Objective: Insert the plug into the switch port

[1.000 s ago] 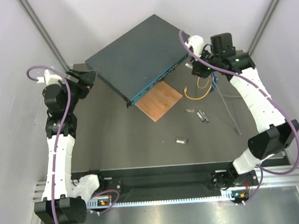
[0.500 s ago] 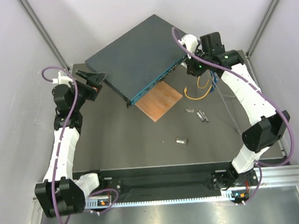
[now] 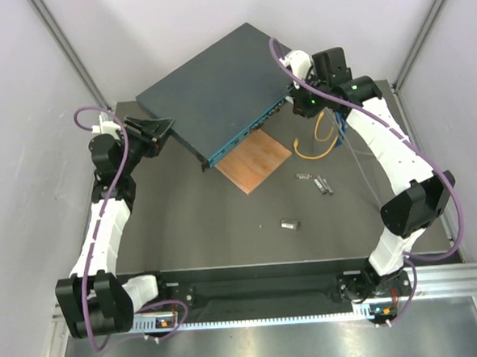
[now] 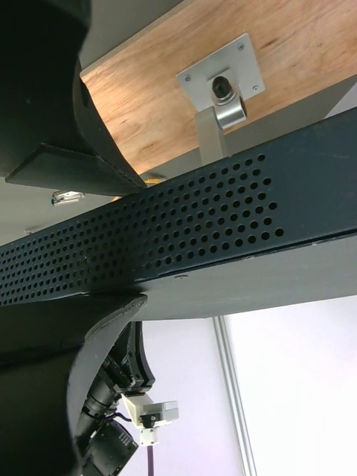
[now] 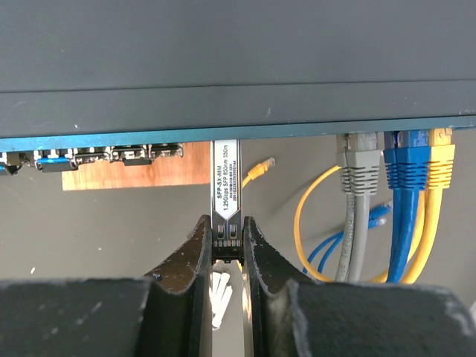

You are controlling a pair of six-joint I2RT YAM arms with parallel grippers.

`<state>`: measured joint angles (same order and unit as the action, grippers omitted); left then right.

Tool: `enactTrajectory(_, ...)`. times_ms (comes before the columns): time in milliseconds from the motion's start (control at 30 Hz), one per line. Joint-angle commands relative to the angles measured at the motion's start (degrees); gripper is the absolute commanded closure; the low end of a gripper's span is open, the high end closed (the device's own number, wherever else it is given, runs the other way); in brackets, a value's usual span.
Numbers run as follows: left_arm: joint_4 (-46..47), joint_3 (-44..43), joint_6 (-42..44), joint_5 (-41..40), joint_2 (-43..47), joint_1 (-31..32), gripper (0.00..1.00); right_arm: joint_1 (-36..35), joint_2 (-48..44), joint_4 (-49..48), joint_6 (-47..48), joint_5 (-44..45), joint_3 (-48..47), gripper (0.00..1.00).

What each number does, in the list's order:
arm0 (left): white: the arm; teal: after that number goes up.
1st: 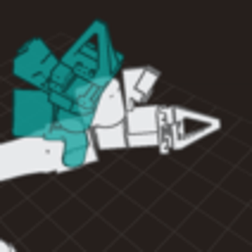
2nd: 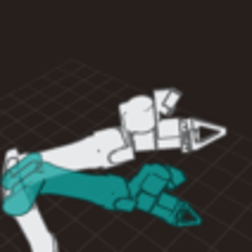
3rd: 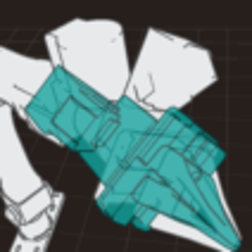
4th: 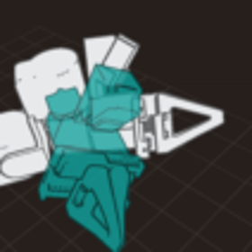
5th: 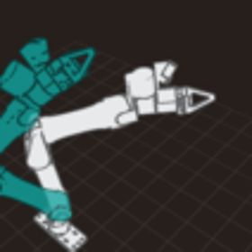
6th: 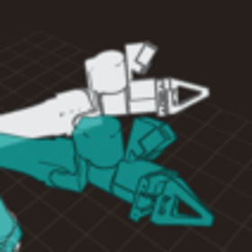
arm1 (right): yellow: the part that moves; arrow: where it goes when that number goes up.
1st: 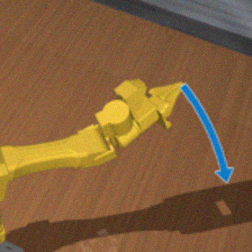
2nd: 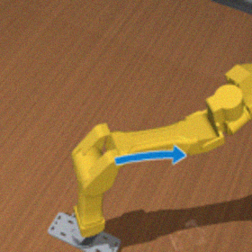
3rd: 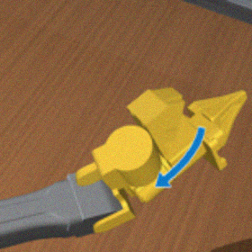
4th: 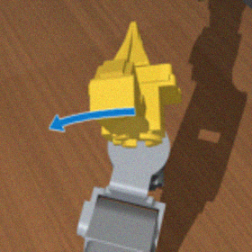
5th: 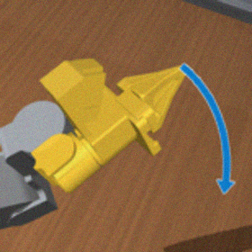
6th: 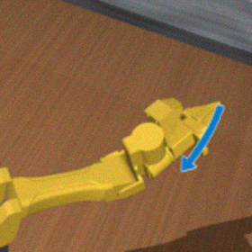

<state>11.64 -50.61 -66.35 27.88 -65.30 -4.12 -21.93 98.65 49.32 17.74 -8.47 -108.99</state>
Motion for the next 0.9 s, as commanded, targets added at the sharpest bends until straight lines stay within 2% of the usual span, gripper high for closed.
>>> enactTrajectory(0, 6.7, 0.2, 1.3, 1.6, -0.2, 1.2, 0.64, -1.0, 0.0, -1.4, -1.2, 0.2, -3.2, 1.0)
enactTrajectory(133, 6.7, 0.2, 1.4, 1.6, -0.2, 1.1, 0.8, -1.1, 0.4, -1.5, -1.4, -0.1, -3.1, 1.0)
enactTrajectory(267, 6.7, 0.2, 1.5, 1.7, -0.1, 1.2, 0.91, -1.1, 0.8, -1.7, -1.5, 0.0, -3.2, 1.0)
enactTrajectory(367, 6.7, 0.2, 1.7, 1.7, 0.0, 1.2, 0.96, -1.1, 1.3, -1.8, -1.5, 0.2, -3.2, 1.0)
enactTrajectory(867, 6.7, 0.9, 2.1, 1.7, 0.3, 1.2, 1.0, 0.2, 1.3, -4.6, -3.4, -3.7, -4.5, 1.0)
